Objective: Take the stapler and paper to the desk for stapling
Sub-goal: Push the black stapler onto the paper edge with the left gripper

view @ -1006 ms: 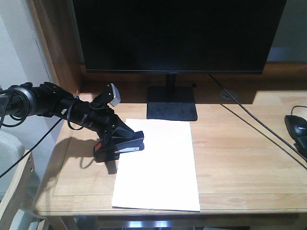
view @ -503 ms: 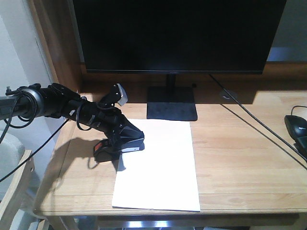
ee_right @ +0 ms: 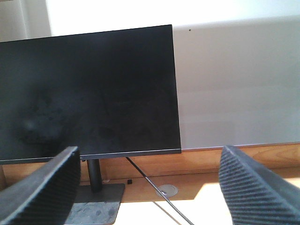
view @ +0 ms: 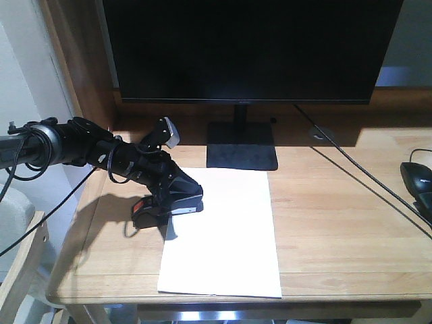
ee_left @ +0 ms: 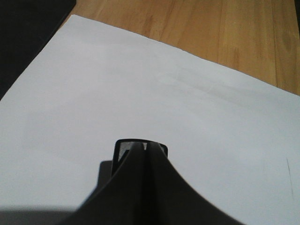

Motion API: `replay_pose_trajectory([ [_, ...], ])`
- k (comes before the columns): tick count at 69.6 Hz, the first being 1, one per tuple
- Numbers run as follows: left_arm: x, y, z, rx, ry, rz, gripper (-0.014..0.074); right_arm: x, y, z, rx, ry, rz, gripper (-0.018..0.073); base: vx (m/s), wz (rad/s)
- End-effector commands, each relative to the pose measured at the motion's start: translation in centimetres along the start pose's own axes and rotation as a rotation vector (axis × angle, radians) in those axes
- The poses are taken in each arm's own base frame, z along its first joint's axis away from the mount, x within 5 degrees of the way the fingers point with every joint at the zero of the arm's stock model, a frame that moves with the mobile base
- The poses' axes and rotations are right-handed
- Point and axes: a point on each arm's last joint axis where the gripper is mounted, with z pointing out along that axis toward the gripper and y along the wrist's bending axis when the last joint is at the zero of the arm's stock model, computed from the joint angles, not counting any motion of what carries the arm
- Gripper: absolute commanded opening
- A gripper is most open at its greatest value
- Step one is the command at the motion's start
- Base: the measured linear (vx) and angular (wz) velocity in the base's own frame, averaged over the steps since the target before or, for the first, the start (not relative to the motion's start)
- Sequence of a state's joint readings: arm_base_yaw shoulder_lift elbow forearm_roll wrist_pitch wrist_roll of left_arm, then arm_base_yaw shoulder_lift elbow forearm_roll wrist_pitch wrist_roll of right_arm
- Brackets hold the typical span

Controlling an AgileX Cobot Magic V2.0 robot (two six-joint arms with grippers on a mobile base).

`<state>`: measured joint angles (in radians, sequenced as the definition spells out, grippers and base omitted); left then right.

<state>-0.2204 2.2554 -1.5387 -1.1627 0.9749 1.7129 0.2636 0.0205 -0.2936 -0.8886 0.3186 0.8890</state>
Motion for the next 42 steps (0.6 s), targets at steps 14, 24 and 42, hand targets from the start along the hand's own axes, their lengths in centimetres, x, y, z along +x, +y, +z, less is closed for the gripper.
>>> replay_pose_trajectory([
  [14, -1.11, -0.11, -0.54, -0.049, 0.022, 0.048, -0.0007, -0.97, 0.27, 0.02, -0.024, -0.041, -0.023, 0.0581, 0.0, 0.0],
  [24, -1.11, -0.11, -0.54, -0.048, 0.022, 0.048, -0.0007, -0.97, 0.27, 0.02, -0.024, -0.041, -0.023, 0.0581, 0.0, 0.0],
  [42, -1.29, -0.26, -0.68, -0.042, 0.018, 0.03, -0.0007, -0.97, 0.27, 0.02, -0.024, -0.041, -0.023, 0.0581, 0.0, 0.0],
])
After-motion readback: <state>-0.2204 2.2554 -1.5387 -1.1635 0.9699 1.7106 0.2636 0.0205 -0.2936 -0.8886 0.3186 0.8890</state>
